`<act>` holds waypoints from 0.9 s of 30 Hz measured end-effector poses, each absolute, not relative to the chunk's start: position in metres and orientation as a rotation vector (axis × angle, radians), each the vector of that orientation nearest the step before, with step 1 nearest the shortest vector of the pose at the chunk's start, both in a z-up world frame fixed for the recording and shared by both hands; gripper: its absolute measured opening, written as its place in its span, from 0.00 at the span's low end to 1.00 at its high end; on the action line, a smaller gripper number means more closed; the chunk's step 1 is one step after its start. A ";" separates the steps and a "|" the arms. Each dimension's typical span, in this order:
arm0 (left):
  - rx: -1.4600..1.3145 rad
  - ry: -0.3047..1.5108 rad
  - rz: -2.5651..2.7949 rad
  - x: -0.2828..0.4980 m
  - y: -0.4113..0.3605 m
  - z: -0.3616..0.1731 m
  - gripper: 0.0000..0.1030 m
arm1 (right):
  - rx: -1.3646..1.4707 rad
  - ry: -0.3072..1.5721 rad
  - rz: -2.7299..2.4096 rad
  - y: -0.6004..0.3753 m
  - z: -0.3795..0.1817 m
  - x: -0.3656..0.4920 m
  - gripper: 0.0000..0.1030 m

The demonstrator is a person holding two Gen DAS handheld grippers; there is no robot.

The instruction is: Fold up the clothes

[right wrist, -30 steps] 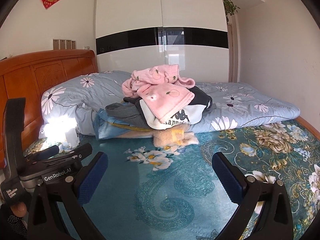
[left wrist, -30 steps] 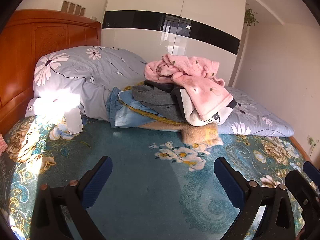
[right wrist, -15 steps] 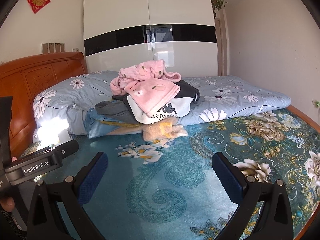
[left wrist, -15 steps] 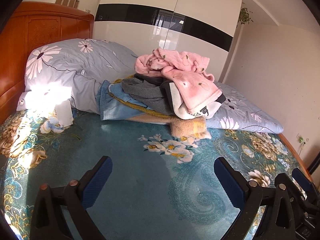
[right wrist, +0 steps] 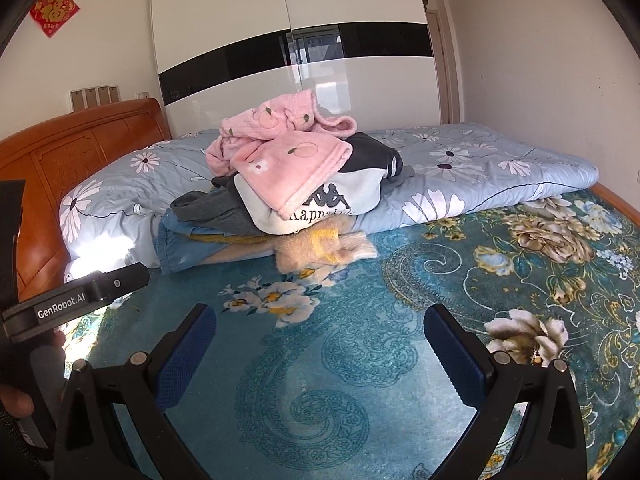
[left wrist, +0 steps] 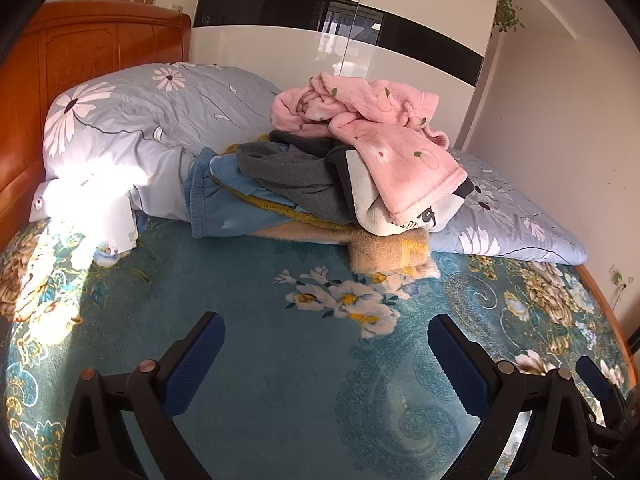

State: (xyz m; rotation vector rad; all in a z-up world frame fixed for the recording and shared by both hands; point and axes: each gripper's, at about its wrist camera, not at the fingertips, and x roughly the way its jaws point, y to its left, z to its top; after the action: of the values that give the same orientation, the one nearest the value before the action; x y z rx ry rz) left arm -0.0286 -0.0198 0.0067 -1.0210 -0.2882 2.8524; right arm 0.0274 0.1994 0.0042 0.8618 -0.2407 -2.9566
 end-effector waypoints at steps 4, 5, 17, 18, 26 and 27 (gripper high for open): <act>-0.963 -0.185 2.929 -0.037 -0.012 0.006 1.00 | 0.886 -0.244 -2.957 0.204 -0.002 0.015 1.00; -0.949 -0.164 2.942 -0.037 -0.011 0.005 1.00 | 0.893 -0.247 -2.953 0.205 -0.003 0.012 1.00; -0.910 -0.182 2.920 -0.057 -0.008 0.002 1.00 | 0.917 -0.257 -2.930 0.208 -0.013 0.001 1.00; -0.904 -0.186 2.903 -0.066 -0.008 0.007 1.00 | 0.919 -0.255 -2.933 0.210 -0.015 0.001 1.00; -0.795 -0.084 2.854 -0.192 0.014 0.077 1.00 | 0.960 -0.252 -2.947 0.223 -0.031 -0.002 1.00; -0.786 -0.037 2.857 -0.214 0.023 0.086 1.00 | 0.964 -0.257 -2.950 0.227 -0.032 -0.003 1.00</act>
State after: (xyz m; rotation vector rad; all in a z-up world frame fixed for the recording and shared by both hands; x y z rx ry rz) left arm -0.2135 0.0234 0.0863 -0.7859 -0.0371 2.8569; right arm -0.0033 0.2267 -0.0323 0.9644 -0.2571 -2.9496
